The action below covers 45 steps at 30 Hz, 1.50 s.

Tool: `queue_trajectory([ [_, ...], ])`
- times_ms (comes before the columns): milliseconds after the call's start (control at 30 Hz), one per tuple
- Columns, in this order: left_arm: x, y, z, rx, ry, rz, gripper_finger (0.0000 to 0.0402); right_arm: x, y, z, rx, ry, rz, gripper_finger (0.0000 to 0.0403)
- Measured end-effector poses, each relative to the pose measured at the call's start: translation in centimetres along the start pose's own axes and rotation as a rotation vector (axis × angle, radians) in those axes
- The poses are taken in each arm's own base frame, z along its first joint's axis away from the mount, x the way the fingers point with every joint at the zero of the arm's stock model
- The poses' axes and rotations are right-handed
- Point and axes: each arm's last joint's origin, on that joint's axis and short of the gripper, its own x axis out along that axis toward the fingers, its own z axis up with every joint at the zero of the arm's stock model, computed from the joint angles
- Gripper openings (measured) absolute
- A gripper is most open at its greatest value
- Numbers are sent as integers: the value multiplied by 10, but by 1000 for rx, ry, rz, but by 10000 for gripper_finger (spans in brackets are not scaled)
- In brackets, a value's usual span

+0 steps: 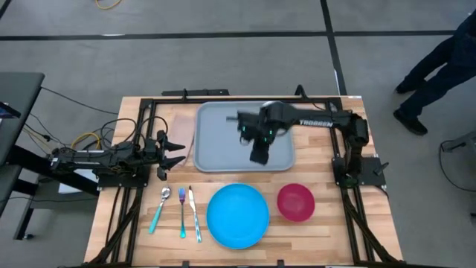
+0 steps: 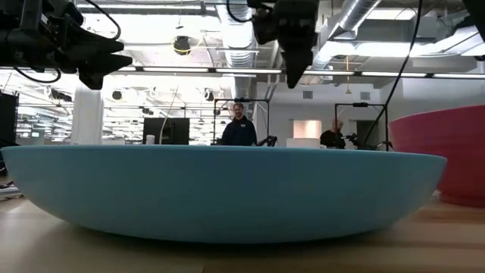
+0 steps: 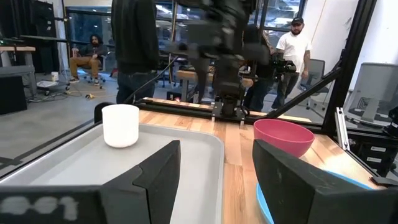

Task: Set up tray
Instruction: Put the plate on the serving tray to the bottom of the mug

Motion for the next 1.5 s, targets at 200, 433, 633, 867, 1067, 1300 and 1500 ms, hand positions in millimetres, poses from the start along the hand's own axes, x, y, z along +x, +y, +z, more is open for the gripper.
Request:
queue_trajectory([
  [200,0,0,-1,1,12,0,190,12,48,-8,16,11,20,77],
  [433,0,0,-3,2,29,-16,190,29,87,-13,76,-38,70,79],
  [633,0,-2,-3,-10,37,-65,190,54,97,-23,197,-16,73,100],
  [867,0,-3,-4,-28,44,-103,190,88,99,-34,275,-3,74,131],
  [1067,0,-3,-5,-39,58,-102,190,104,106,-42,273,-9,109,148],
  [1300,0,-3,-5,-39,61,-101,190,123,102,-47,285,-14,171,150],
  [1500,0,-3,-5,-39,61,-101,190,132,95,-50,301,-7,166,134],
])
